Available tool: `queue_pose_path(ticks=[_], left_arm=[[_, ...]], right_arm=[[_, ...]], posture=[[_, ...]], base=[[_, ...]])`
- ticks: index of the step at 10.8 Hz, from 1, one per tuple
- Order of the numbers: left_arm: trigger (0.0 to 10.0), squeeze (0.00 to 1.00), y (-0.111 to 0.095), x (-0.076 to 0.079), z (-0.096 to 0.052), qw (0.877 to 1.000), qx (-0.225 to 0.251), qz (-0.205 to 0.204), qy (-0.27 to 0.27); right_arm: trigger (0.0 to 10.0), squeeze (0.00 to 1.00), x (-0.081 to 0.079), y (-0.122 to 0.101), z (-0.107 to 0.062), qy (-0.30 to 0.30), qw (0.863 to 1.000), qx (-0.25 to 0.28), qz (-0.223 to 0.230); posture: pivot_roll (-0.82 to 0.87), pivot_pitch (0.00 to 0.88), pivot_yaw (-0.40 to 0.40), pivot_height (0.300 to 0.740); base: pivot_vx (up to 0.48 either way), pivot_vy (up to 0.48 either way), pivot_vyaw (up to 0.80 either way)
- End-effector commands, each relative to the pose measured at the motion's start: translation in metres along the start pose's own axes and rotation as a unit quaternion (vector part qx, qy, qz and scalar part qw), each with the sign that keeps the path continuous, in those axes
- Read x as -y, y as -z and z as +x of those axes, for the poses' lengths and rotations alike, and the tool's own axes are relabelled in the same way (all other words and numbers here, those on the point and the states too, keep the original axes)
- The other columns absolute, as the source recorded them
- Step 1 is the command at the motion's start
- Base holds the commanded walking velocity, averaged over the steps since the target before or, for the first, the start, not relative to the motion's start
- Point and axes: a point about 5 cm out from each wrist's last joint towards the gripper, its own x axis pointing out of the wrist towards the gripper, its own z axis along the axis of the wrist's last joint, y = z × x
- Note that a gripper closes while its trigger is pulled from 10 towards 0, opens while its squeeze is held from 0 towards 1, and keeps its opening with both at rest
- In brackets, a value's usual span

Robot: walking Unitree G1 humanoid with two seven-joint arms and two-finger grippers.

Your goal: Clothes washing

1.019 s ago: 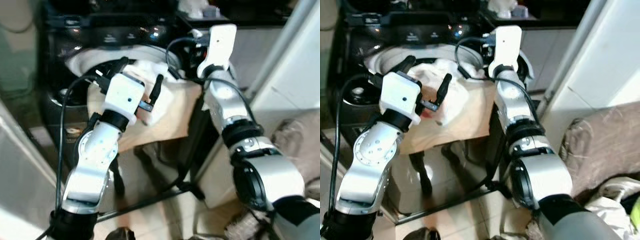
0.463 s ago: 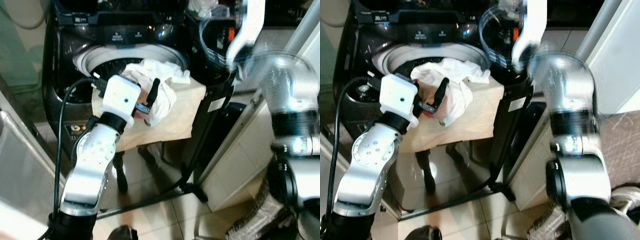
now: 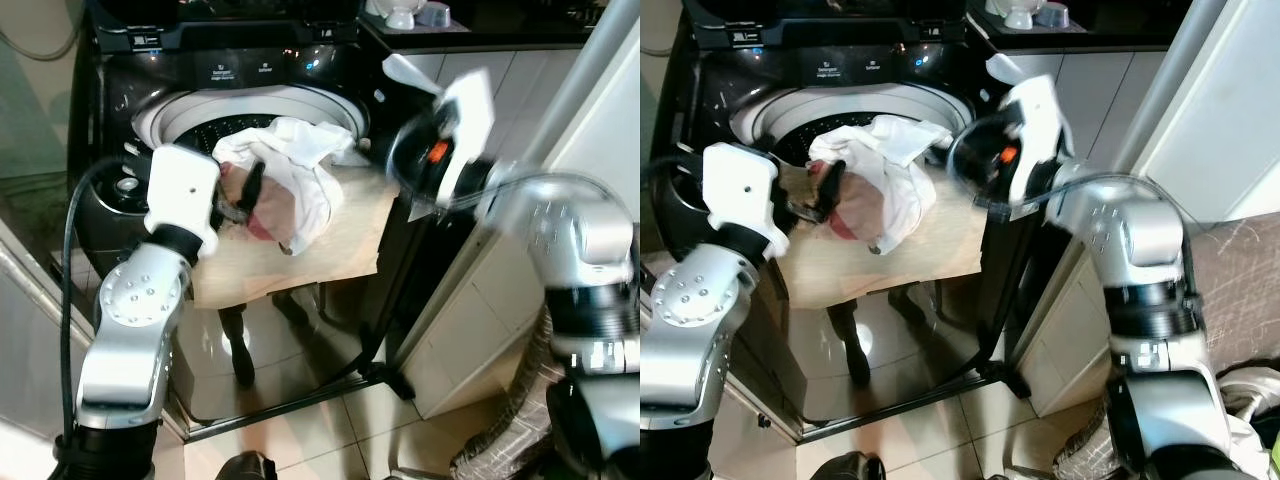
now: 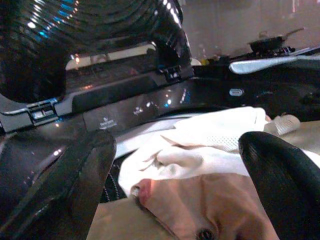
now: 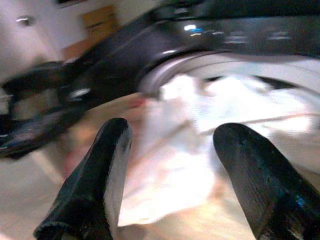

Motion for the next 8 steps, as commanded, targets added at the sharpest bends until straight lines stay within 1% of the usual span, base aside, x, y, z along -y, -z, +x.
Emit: queue_pose_path(ticks=[1,2,3,4,5,6,7,8], left_arm=[[10.0,0.0,-0.006,0.004,0.0,1.0,0.007,-0.004,0.011],[10.0,0.0,-0.008,0.006,0.001,1.0,0.011,-0.006,0.014],[10.0,0.0,-0.011,0.01,0.002,1.0,0.017,-0.01,0.021],[10.0,0.0,-0.013,0.018,0.002,0.999,0.02,-0.015,0.034],[10.0,0.0,-0.014,0.024,0.003,0.999,0.022,-0.02,0.044],[10.0,0.0,-0.016,0.027,0.003,0.998,0.024,-0.021,0.048],[10.0,0.0,-0.017,0.03,0.003,0.998,0.027,-0.024,0.05],[10.0,0.0,-0.018,0.031,0.004,0.998,0.03,-0.026,0.052]], right_arm=[[10.0,0.0,-0.008,-0.004,0.001,-0.026,1.0,0.001,-0.004],[10.0,0.0,-0.009,0.003,0.008,-0.027,1.0,-0.003,0.002],[10.0,0.0,-0.01,0.014,0.021,-0.022,1.0,-0.015,0.004],[10.0,0.0,-0.009,0.027,0.032,-0.012,0.999,-0.037,0.0],[10.0,0.0,-0.005,0.038,0.04,0.009,0.998,-0.058,-0.012],[10.0,0.0,0.001,0.048,0.045,0.037,0.996,-0.074,-0.03],[10.0,0.0,0.009,0.06,0.054,0.08,0.989,-0.094,-0.076],[10.0,0.0,0.017,0.069,0.064,0.135,0.976,-0.106,-0.134]], posture=[[0.11,0.018,-0.043,0.74],[0.12,0.018,-0.044,0.74],[0.12,0.019,-0.045,0.74],[0.13,0.02,-0.048,0.74],[0.13,0.02,-0.049,0.74],[0.13,0.021,-0.051,0.74],[0.14,0.019,-0.05,0.74],[0.14,0.019,-0.051,0.74]], base=[[0.0,0.0,0.0],[0.0,0.0,0.0],[0.0,0.0,0.0],[0.0,0.0,0.0],[0.0,0.0,0.0],[0.0,0.0,0.0],[0.0,0.0,0.0],[0.0,0.0,0.0]])
